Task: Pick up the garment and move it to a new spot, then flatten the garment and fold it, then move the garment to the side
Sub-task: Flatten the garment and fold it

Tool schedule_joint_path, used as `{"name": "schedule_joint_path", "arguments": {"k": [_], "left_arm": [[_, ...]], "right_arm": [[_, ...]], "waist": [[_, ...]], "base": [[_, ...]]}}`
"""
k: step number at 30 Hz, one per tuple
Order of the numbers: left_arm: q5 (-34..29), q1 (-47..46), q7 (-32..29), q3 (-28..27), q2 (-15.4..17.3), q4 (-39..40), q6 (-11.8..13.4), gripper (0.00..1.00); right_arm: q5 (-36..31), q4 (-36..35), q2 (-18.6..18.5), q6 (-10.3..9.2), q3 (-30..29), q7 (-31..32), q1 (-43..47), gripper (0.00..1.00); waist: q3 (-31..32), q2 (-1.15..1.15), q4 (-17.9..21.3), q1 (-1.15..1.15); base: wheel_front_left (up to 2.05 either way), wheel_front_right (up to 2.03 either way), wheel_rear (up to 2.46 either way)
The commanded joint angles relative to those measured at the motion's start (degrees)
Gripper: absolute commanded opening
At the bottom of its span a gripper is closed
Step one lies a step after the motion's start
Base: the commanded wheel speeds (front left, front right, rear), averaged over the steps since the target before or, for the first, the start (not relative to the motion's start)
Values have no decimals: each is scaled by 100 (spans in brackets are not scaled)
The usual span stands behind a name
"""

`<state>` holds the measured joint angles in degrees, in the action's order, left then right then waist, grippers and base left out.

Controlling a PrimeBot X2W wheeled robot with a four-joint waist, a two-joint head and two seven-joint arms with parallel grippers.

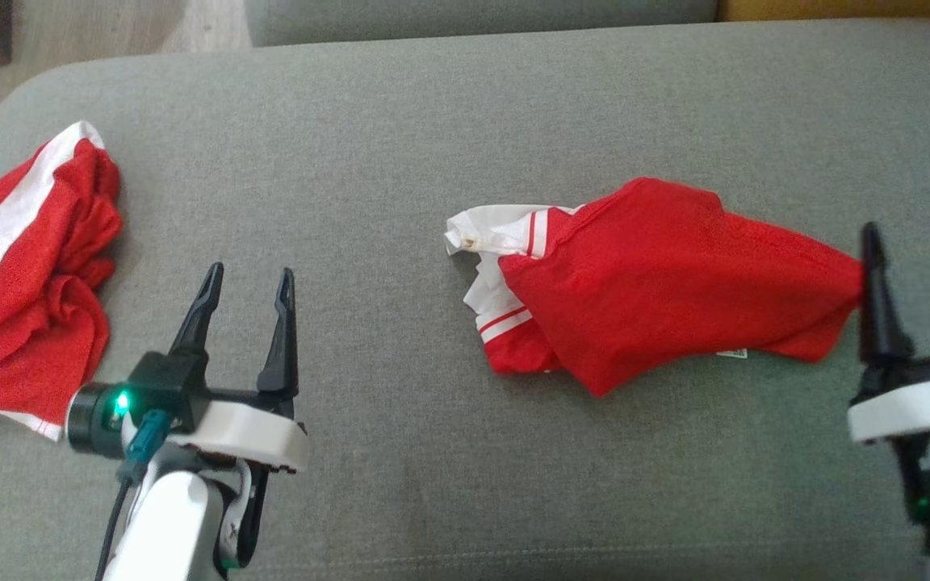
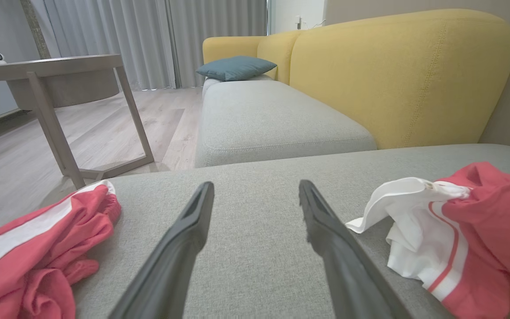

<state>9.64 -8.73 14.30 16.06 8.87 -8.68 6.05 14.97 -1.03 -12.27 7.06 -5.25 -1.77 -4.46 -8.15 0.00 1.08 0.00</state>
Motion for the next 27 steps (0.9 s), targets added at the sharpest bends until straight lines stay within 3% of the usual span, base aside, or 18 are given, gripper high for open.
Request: {"name": "schedule_joint_path", "arguments": {"k": [1,9,27], "left_arm": [[-82,-151,70,-221,87,185,23,100],[-48,-33,70,-256,101,130,62,100],[-11,-1,70,-220,140,130,107,100]], "right_arm": [[-48,-280,-34,43,159,42,31,100],[-133,-748,330,43,461,248,476,100],[-69,-694,387,43,674,319,519,100]], "waist": [[24,0,3,0],[123,0,-10,0],[106,0,-24,0]], "base": [[0,0,0],[0,0,0],[0,0,0]]}}
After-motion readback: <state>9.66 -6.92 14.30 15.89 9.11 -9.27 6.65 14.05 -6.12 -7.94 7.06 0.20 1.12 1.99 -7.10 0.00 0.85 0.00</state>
